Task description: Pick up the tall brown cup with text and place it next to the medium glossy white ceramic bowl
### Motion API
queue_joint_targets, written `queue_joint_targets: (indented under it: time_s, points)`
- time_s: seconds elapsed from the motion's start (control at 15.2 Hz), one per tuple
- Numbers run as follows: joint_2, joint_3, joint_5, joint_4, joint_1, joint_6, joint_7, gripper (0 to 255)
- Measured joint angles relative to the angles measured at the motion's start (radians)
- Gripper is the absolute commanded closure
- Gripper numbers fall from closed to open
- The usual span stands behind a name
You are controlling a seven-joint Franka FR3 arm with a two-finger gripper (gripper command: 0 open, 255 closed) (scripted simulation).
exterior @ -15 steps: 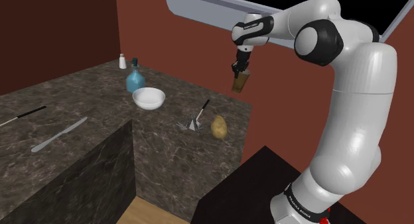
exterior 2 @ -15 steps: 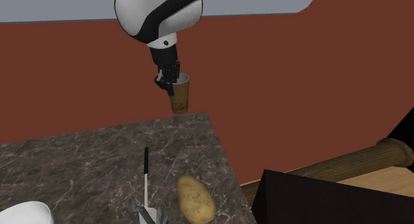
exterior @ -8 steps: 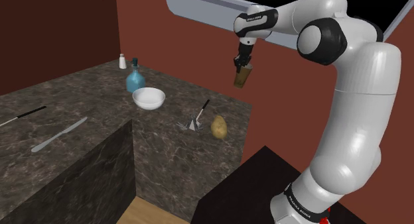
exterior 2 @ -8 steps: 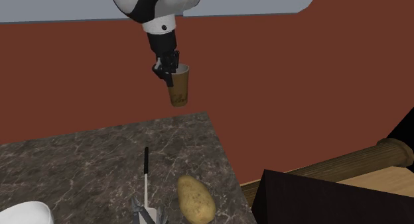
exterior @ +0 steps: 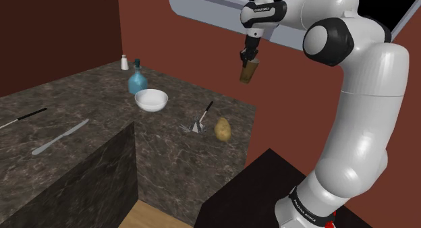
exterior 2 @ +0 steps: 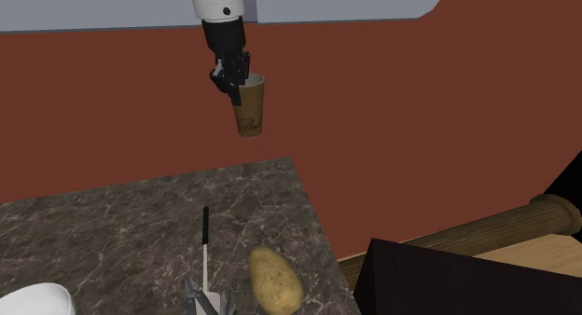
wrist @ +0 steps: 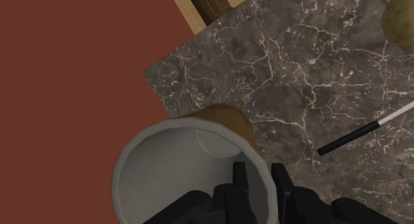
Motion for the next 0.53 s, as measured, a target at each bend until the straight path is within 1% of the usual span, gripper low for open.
queue_joint_targets:
  time_s: [0.13, 0.53]
  points:
    - [-0.005, 0.002, -0.003, 0.008, 0.008, -0.013, 0.01, 255]
    - [-0.042, 0.032, -0.029, -0.061, 0.099, 0.01, 0.129, 255]
